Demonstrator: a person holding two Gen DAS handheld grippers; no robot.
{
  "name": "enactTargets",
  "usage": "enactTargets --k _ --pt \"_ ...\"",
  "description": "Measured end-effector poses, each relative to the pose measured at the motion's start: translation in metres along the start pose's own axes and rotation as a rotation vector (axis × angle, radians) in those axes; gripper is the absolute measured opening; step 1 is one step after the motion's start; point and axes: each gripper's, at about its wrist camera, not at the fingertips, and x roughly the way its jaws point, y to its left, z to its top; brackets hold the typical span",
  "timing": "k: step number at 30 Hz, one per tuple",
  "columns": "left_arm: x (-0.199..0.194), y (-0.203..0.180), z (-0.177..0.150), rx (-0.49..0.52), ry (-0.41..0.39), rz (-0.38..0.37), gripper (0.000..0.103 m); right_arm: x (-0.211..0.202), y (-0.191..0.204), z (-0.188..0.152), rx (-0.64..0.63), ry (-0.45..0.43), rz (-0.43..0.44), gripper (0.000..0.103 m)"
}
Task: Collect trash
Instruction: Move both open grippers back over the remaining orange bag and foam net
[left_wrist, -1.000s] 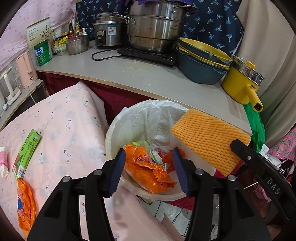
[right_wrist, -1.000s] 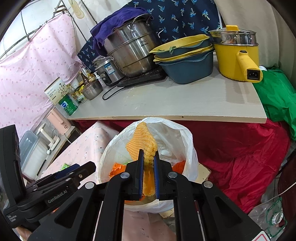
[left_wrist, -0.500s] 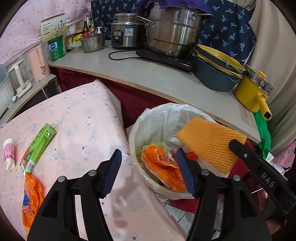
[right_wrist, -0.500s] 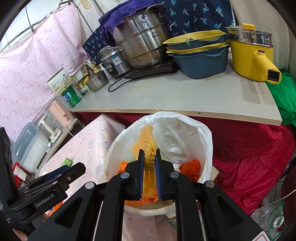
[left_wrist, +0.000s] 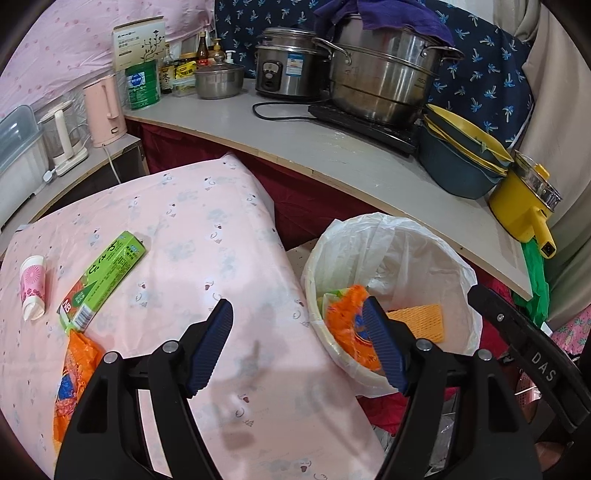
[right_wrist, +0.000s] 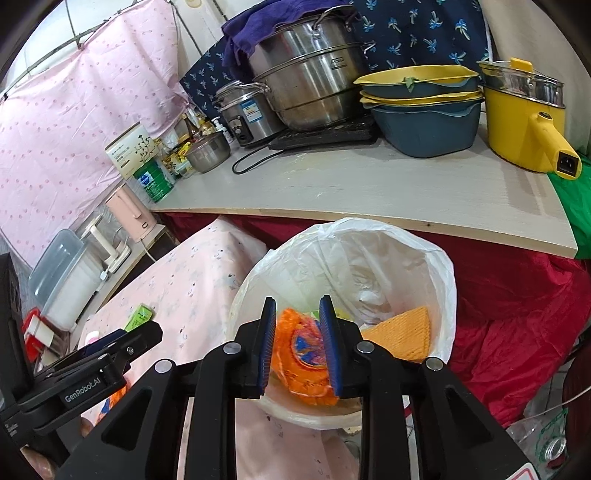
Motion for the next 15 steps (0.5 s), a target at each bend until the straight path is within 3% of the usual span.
enactTargets --k 15 --pt "-0.031 0.047 -0.017 -0.061 -0.030 0.050 0.070 -0.009 0.051 -0.013 -0.080 0.011 0.055 0.024"
